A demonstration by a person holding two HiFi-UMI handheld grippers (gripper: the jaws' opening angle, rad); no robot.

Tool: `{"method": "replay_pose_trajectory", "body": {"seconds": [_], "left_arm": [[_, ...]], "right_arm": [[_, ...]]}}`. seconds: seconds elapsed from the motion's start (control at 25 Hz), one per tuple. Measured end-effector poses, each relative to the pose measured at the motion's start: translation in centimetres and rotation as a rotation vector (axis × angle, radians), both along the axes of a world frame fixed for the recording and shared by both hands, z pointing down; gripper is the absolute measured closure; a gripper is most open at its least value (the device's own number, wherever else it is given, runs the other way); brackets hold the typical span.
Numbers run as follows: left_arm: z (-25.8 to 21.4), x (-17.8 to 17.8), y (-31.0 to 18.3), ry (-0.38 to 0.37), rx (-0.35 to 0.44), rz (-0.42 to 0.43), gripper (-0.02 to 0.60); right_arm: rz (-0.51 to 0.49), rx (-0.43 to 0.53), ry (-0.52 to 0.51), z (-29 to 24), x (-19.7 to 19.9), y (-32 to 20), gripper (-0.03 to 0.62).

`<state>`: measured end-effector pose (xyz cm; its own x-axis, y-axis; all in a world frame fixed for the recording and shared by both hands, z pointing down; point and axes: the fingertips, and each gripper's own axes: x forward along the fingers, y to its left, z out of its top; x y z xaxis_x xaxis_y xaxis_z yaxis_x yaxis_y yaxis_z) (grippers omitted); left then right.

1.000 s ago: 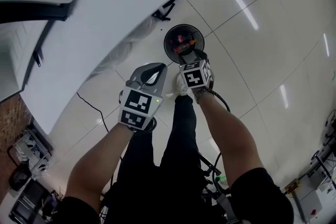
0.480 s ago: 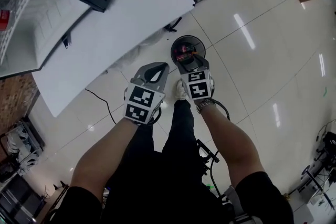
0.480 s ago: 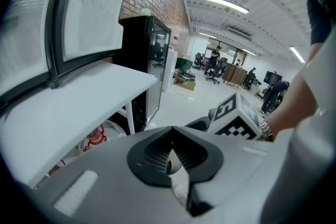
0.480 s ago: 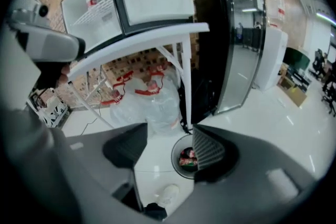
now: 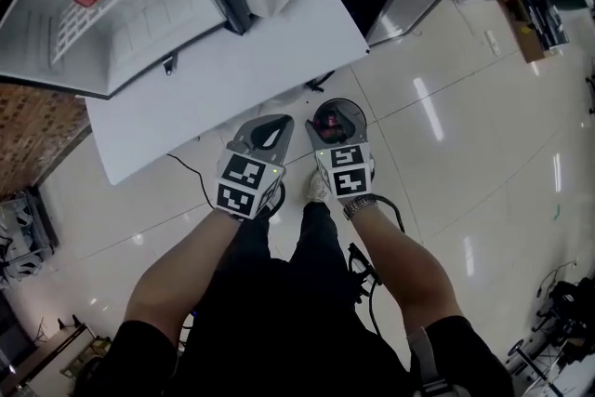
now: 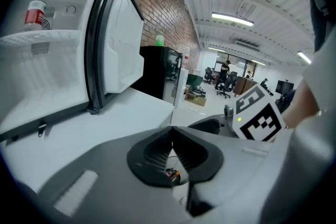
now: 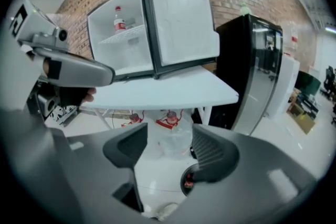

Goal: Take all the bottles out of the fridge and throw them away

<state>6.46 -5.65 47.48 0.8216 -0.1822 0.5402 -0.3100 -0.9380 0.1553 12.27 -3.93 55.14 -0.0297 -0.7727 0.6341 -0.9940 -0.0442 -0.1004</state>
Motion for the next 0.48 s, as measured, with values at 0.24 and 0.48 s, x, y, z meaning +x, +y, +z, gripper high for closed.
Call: {"method": "replay_pose_trajectory", "body": {"seconds": [0.24,0.48], "left_arm": [[-4.0,-3.7,-2.8,0.059,0.049,-0.124,0.578],[-7.2,-8.7,-5.6,0.099,0.091,-0.23,0.578]], "right_arm": [[-0.109,0.1,0.036,-5.9,-3.8,-3.5,0.324],[-0.21,0.177,0.058,-10.7,-8.7,-6.9,0.324]]}}
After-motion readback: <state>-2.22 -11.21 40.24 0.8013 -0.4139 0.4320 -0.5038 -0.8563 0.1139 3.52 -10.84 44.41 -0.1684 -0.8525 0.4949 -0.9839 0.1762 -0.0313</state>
